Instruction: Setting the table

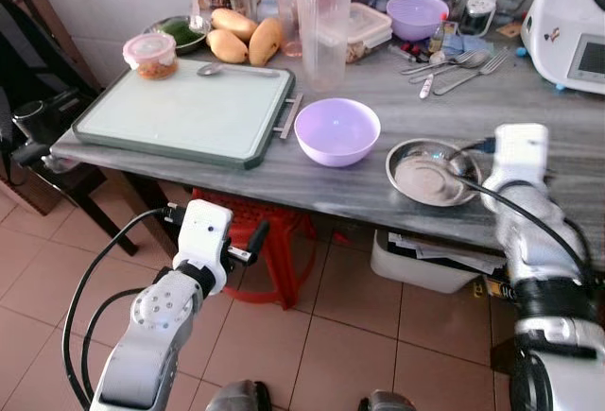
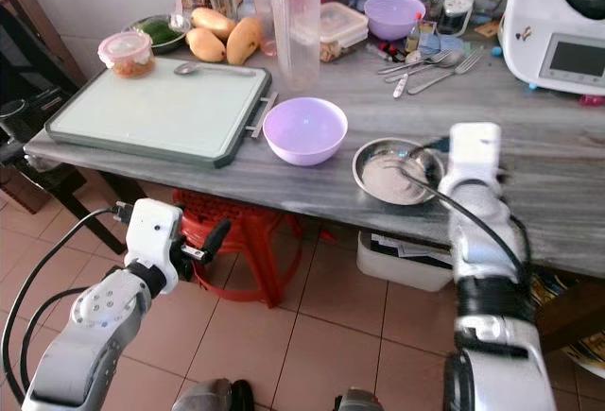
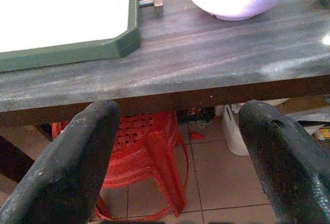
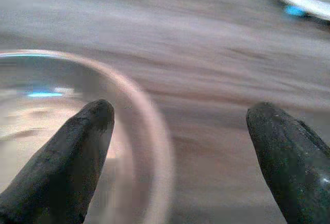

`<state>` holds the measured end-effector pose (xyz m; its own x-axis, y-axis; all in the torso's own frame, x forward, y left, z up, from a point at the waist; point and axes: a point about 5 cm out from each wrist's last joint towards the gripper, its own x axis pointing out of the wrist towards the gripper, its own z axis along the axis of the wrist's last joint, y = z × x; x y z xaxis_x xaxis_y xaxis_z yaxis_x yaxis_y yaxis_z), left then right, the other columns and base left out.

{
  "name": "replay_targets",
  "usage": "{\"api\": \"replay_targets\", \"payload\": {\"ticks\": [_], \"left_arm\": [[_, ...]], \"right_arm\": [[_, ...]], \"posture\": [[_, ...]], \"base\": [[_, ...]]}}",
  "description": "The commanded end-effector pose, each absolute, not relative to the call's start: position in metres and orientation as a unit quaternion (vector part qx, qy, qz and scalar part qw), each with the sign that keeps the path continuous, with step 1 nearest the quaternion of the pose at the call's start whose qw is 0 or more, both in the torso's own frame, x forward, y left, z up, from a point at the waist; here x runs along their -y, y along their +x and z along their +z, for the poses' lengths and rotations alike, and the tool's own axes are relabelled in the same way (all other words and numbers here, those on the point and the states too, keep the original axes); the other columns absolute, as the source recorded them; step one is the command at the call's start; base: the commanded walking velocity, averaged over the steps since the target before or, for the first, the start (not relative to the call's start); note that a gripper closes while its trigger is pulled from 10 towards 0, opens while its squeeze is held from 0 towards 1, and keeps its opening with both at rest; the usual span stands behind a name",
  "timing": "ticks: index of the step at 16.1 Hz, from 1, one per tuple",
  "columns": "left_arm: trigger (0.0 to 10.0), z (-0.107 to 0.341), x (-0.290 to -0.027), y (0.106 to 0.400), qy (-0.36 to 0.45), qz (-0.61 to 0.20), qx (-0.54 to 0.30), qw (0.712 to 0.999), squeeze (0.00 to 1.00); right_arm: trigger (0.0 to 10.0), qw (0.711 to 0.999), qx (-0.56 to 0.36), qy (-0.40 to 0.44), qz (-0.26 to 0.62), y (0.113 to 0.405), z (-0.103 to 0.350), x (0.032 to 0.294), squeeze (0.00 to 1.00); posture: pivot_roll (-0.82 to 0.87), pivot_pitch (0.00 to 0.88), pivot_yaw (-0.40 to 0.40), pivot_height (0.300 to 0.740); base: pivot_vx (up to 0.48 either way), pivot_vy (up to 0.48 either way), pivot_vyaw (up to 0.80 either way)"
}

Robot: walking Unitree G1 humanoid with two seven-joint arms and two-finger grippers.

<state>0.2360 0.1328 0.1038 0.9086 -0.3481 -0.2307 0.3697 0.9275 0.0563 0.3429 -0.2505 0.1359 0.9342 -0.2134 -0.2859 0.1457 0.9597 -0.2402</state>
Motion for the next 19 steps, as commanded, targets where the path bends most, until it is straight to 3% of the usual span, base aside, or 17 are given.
{"api": "replay_targets", "payload": {"ticks": [1,2,9,19], "left_arm": [[10.0,0.105,-0.135,0.234,0.056,-0.181,-0.111,0.976,0.0],[10.0,0.105,-0.135,0.234,0.056,-0.181,-0.112,0.976,0.0],[10.0,0.104,-0.132,0.234,0.052,-0.179,-0.114,0.976,0.0],[10.0,0.103,-0.129,0.237,0.047,-0.173,-0.111,0.977,0.0]], "right_arm": [[10.0,0.98,-0.16,-0.111,-0.051,0.349,0.137,0.241,0.04],[10.0,0.981,-0.158,-0.107,-0.04,0.351,0.138,0.238,0.0],[10.0,0.966,-0.206,-0.119,0.102,0.352,0.121,0.214,0.0],[10.0,0.963,-0.205,-0.111,0.139,0.357,0.119,0.201,0.0]], "posture": [[0.01,0.065,0.063,0.74],[0.01,0.064,0.059,0.74],[0.01,0.053,0.045,0.74],[0.0,0.044,0.036,0.74]], "base": [[0.0,0.0,0.0],[0.0,0.0,0.0],[0.0,0.0,0.0],[0.0,0.0,0.0]]}}
